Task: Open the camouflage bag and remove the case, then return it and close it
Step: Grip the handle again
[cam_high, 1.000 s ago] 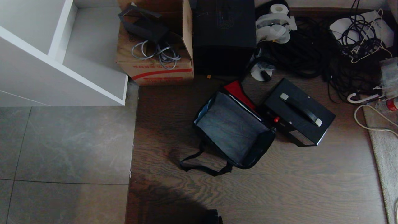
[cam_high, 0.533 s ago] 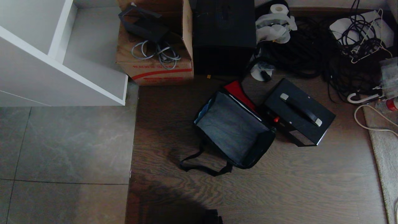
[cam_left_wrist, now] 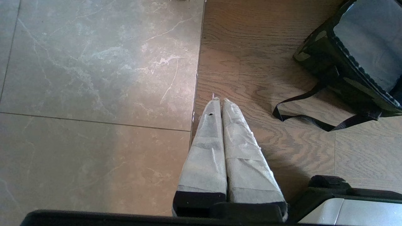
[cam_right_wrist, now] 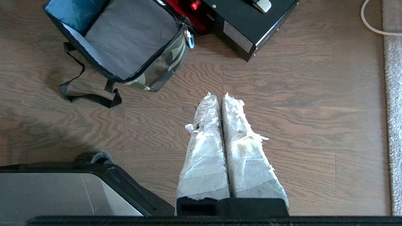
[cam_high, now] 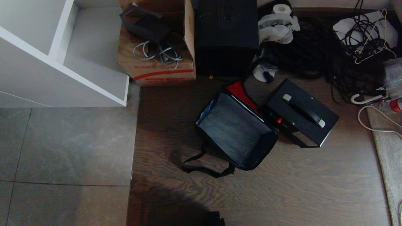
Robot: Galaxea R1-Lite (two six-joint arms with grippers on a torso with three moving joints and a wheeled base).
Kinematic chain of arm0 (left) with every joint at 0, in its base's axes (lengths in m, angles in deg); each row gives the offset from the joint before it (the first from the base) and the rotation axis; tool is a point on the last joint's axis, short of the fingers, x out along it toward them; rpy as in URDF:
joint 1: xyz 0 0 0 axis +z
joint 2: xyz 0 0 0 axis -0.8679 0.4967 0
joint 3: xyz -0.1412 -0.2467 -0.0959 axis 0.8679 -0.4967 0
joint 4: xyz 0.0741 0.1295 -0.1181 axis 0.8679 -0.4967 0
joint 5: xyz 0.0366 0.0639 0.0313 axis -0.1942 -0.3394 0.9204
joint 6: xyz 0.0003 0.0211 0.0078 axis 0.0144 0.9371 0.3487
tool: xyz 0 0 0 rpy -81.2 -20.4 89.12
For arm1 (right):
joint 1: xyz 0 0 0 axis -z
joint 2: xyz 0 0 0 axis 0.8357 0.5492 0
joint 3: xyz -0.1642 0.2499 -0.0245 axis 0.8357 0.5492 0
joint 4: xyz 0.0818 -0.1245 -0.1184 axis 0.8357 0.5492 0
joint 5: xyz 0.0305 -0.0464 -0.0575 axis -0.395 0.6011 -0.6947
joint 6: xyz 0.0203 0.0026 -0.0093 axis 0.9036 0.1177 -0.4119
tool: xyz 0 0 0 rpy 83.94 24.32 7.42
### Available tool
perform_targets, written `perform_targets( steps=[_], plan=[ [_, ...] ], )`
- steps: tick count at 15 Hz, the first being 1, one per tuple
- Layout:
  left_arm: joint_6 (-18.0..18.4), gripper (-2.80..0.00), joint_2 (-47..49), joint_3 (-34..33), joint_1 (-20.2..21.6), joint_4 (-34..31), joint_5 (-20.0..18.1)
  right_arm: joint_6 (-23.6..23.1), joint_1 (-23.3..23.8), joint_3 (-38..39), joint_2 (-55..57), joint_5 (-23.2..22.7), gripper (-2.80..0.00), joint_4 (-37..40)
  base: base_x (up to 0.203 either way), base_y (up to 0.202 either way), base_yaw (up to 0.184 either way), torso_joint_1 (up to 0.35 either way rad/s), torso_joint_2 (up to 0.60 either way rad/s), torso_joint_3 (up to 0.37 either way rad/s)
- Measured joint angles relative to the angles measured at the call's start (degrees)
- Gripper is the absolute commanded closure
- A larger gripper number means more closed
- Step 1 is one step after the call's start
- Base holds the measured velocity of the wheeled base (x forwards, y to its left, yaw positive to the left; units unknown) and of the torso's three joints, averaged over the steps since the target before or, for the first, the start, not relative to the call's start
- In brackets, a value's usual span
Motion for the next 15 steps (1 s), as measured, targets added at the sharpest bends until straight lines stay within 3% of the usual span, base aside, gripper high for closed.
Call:
perform_targets(
  steps=[15],
  plan=[
    [-0.02,0.00,0.00,0.00,0.00,0.00,0.02,0.00,0.00,0.00,0.00,0.00,0.00,0.00,0.000,0.000,0.000,0.000,0.00,0.000]
  ],
)
